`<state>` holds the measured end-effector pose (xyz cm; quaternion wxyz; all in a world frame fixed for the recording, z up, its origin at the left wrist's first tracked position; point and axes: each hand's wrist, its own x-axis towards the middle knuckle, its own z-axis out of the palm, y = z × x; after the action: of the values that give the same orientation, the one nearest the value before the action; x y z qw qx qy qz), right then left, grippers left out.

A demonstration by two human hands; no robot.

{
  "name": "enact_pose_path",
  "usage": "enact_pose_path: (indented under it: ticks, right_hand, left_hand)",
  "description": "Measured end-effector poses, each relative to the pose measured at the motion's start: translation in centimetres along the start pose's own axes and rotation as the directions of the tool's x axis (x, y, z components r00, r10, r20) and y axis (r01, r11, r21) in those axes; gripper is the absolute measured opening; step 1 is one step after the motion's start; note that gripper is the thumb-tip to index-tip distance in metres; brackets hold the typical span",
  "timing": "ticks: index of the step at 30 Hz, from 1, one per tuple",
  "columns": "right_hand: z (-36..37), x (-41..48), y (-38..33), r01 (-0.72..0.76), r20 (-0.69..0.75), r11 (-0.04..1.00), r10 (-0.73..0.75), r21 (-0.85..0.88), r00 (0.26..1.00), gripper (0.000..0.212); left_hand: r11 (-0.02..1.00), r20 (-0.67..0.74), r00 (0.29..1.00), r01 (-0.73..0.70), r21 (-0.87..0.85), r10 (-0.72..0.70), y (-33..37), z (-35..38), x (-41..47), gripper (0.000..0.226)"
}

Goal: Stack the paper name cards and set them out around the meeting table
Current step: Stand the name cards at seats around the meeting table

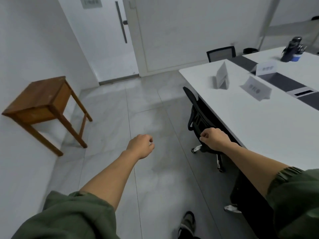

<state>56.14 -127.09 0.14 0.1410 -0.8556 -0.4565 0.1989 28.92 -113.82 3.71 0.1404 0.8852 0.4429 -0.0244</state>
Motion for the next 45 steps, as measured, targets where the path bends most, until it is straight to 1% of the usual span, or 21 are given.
enact_pose_path:
  ticks: [3,4,7,10,14,17,19,21,24,26,29,31,34,37,39,42,45]
  right_hand:
    - [-1.8,7.0,-1.0,0.016,-0.010,1.000,-0.016,0.009,1.000,0.022]
    - [-3.1,10.8,-1.5,0.013,-0.022,1.000,-0.013,0.015,1.000,0.021]
    - [-5.2,17.1,-2.4,0.004,-0.033,1.000,-0.004,0.018,0.999,0.021]
    - [-6.6,23.0,-3.5,0.004,-0.022,1.000,-0.004,-0.004,1.000,0.023]
    - [-7.6,31.7,-4.5,-0.021,-0.026,1.000,0.021,-0.005,0.999,0.027]
    - [-7.8,38.6,-4.4,-0.084,-0.035,0.996,0.084,-0.005,0.996,0.027]
    - [-8.2,43.4,-4.1,-0.155,-0.053,0.988,0.155,0.009,0.987,0.028]
    - [-9.2,46.1,-3.9,-0.208,-0.052,0.978,0.209,0.018,0.976,0.026]
    - [-11.4,51.4,-3.3,-0.314,-0.098,0.945,0.323,0.095,0.942,0.026]
    - [-12.9,53.5,-2.7,-0.351,-0.126,0.922,0.372,0.162,0.920,0.028]
    - [-15.3,55.8,-0.3,-0.428,-0.190,0.870,0.475,0.244,0.859,0.030]
    - [-17.2,57.7,2.4,-0.490,-0.253,0.822,0.560,0.291,0.789,0.031]
    - [-19.8,60.4,6.4,-0.560,-0.306,0.758,0.649,0.335,0.696,0.036]
    - [-21.4,63.4,10.7,-0.604,-0.307,0.696,0.716,0.389,0.627,0.049]
    - [-21.9,65.3,13.3,-0.631,-0.259,0.652,0.753,0.421,0.605,0.059]
    - [-22.0,68.3,17.4,-0.659,-0.121,0.522,0.824,0.541,0.554,0.072]
    - [-21.2,70.3,20.3,-0.657,0.038,0.399,0.837,0.640,0.546,0.078]
  left_hand:
    - [1.000,0.003,1.000,0.004,0.009,-0.004,-0.5,-2.2,7.0,0.027]
    - [1.000,-0.004,1.000,0.012,0.014,-0.012,-0.6,-3.5,10.6,0.027]
    - [1.000,-0.023,1.000,0.014,-0.004,-0.014,-1.1,-5.5,16.6,0.027]
    - [1.000,0.017,1.000,0.007,0.008,-0.007,-1.8,-6.7,22.4,0.026]
    - [1.000,0.025,0.999,-0.026,0.001,0.026,-3.2,-7.9,31.9,0.027]
    - [0.996,0.038,0.996,-0.084,0.013,0.084,-4.0,-8.6,40.5,0.027]
    - [0.991,0.045,0.990,-0.132,0.009,0.131,-4.3,-9.2,46.6,0.027]
    - [0.983,0.074,0.982,-0.177,0.037,0.174,-4.3,-10.0,50.5,0.028]
    - [0.963,0.096,0.963,-0.259,0.079,0.251,-3.6,-12.1,59.2,0.029]
    - [0.949,0.093,0.952,-0.300,0.093,0.291,-2.3,-13.2,63.6,0.027]
    - [0.909,0.138,0.907,-0.410,0.076,0.398,1.4,-13.3,69.1,0.028]
    - [0.876,0.173,0.870,-0.478,0.062,0.462,4.1,-12.3,72.6,0.028]
    - [0.842,0.214,0.826,-0.538,0.029,0.521,7.7,-10.7,77.1,0.028]
    - [0.827,0.244,0.801,-0.563,-0.005,0.547,10.7,-8.9,81.6,0.028]
    - [0.827,0.273,0.792,-0.562,-0.023,0.546,12.4,-8.1,84.2,0.027]
    - [0.829,0.342,0.776,-0.558,-0.018,0.530,15.4,-6.8,89.1,0.029]
    - [0.830,0.379,0.766,-0.558,-0.007,0.519,17.4,-5.6,92.2,0.030]
